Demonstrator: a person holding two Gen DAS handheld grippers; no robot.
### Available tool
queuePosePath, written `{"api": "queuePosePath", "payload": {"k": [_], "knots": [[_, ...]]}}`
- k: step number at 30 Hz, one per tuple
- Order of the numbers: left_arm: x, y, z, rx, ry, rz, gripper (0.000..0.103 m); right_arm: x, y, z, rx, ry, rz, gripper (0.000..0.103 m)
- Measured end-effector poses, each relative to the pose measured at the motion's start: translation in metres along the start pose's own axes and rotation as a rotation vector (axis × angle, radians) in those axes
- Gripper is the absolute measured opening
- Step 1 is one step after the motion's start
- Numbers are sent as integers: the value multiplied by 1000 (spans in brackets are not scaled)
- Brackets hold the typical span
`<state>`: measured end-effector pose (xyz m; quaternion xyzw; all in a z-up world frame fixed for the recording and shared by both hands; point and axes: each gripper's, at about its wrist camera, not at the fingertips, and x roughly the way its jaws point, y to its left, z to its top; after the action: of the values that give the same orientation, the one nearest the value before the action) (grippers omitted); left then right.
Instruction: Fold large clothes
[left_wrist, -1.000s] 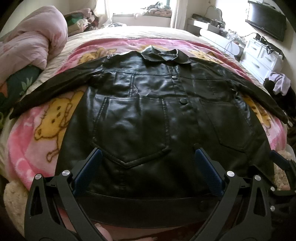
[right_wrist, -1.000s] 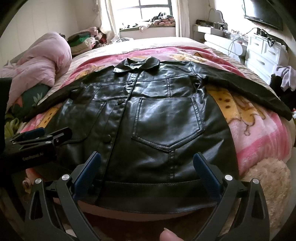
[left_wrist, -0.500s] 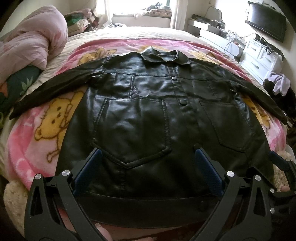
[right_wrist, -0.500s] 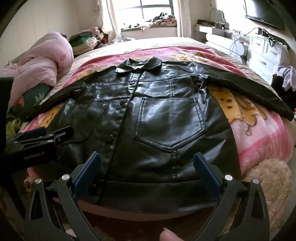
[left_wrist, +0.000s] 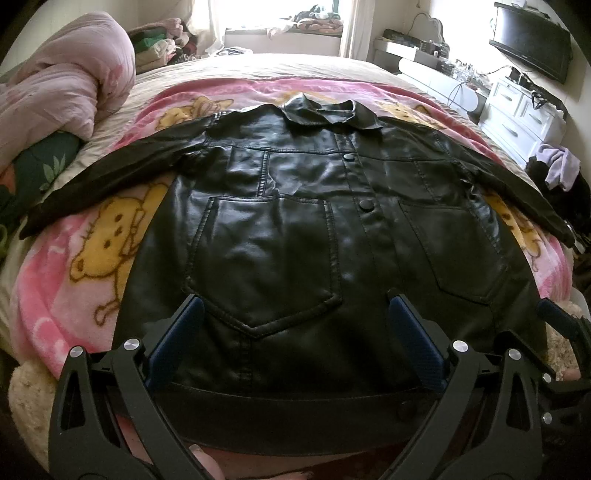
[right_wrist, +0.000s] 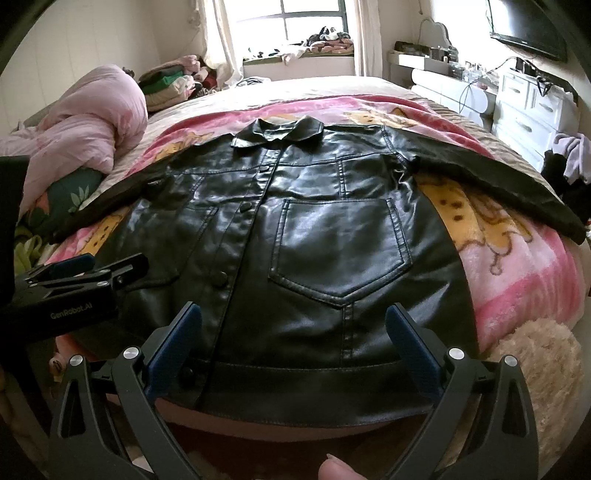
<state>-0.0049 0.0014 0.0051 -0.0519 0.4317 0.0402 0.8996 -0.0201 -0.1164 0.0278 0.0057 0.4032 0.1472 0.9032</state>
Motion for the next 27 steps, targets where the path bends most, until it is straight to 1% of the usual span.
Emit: {"api": "queuePosePath", "payload": {"k": [16,22,27], "knots": [[4,4,5,-8,8,4,94,6,-2,3,2,9,5,99],[10,5,9,-18,12,6,94,14,-2,12,6,14,5,99],[14,5,19,-20,5,13,94,18,-3,24,16,6,7,99]]}}
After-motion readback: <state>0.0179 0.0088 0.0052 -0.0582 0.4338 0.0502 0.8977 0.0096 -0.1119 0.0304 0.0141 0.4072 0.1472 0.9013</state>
